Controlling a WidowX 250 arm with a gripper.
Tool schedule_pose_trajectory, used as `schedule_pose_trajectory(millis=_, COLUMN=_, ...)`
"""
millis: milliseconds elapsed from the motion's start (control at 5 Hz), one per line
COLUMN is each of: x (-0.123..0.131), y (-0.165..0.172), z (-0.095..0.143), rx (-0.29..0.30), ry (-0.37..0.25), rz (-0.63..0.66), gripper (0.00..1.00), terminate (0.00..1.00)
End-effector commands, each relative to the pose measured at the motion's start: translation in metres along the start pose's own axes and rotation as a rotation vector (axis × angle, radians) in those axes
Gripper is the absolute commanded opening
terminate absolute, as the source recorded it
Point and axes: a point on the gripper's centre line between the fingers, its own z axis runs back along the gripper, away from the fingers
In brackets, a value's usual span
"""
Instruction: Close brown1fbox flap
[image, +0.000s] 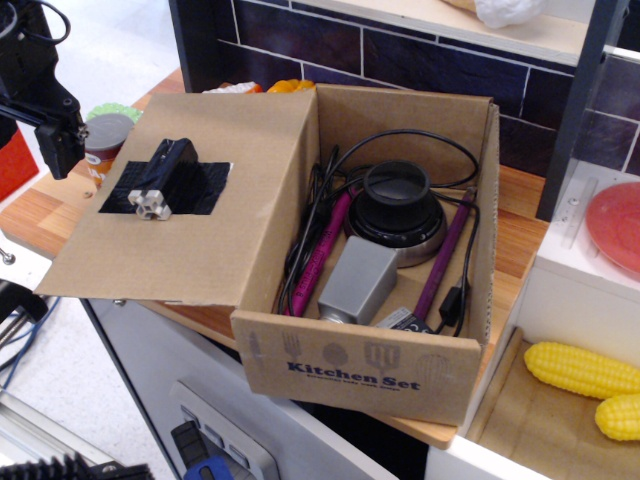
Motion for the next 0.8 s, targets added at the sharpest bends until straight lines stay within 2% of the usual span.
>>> schedule_pose_trajectory(millis=0, x=0.000, y=0.000, z=0.000, rx=0.000, ry=0.000, rz=0.000, gripper=1.00, terminate=0.00)
schedule_pose_trajectory(millis=400, x=-0.001, y=0.000, z=-0.021, rx=-0.025, ry=-0.012, rz=0.026, gripper=1.00, terminate=0.00)
schedule_pose_trajectory(millis=600, x=-0.001, y=-0.004, z=-0.027, rx=-0.068, ry=-0.032, rz=0.040, gripper=1.00, terminate=0.00)
